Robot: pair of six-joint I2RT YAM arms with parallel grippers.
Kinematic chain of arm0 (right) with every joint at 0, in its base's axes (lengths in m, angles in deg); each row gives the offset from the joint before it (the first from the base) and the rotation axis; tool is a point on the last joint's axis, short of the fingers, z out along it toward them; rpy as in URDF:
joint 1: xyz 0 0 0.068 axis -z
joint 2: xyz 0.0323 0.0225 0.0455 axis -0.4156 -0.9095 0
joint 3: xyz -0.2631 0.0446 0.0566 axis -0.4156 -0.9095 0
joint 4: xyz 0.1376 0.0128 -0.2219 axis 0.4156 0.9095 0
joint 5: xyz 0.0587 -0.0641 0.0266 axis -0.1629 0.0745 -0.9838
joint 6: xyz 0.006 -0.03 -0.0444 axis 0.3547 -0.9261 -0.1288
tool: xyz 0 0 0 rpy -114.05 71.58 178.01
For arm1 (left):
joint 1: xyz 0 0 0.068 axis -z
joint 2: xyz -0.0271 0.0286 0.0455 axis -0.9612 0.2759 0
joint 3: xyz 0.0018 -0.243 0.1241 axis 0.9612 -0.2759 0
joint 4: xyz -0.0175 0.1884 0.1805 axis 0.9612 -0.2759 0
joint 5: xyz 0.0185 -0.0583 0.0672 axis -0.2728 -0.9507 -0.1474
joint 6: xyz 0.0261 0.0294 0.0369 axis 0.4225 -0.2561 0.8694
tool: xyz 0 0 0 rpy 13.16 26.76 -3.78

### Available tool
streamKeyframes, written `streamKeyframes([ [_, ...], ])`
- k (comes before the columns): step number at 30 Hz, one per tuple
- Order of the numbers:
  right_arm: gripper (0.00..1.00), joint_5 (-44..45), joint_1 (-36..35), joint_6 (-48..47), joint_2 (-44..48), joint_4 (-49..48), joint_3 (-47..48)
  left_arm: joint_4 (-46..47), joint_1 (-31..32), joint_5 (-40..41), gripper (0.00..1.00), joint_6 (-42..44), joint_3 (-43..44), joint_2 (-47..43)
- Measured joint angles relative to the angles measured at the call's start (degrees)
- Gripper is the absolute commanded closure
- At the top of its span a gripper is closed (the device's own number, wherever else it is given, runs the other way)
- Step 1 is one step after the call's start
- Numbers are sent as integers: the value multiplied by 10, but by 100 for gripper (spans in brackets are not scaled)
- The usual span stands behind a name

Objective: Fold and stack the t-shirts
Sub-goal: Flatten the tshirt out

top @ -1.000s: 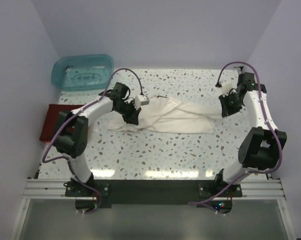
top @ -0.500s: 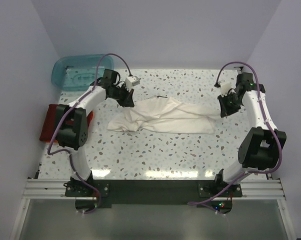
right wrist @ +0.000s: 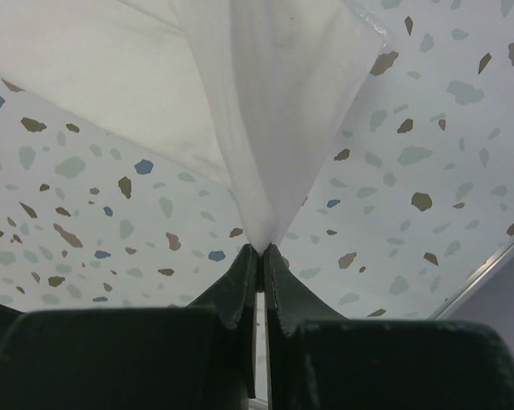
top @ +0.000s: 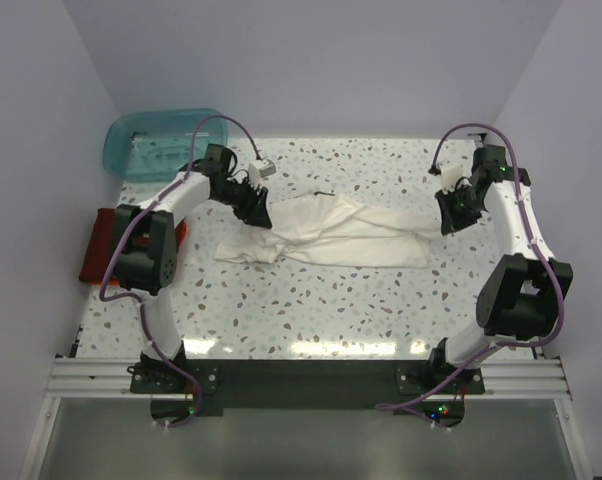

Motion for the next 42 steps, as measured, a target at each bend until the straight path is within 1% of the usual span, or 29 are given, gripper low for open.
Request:
streamKeyframes([
  [11, 100, 0, 0, -5, 0, 0, 0, -10, -1, -15, 50, -20, -2, 18],
  [16, 100, 0, 0, -7, 0, 0, 0, -7, -6, -14, 49, -53, -19, 22],
  [21, 100, 0, 0, -9, -1, 0, 0, 1, -25, -9, 49, -96, -28, 23],
  [26, 100, 0, 0, -9, -2, 0, 0, 2, -45, -14, 50, -117, -28, 23],
  [34, 100, 0, 0, -10, -2, 0, 0, 9, -45, -46, 52, -140, -33, 25],
  [40, 100, 0, 0, -11, -2, 1, 0, 17, -45, -47, 53, -159, -35, 49],
  [42, 100, 0, 0, -12, -2, 2, 0, 17, -44, -47, 56, -163, -37, 55],
])
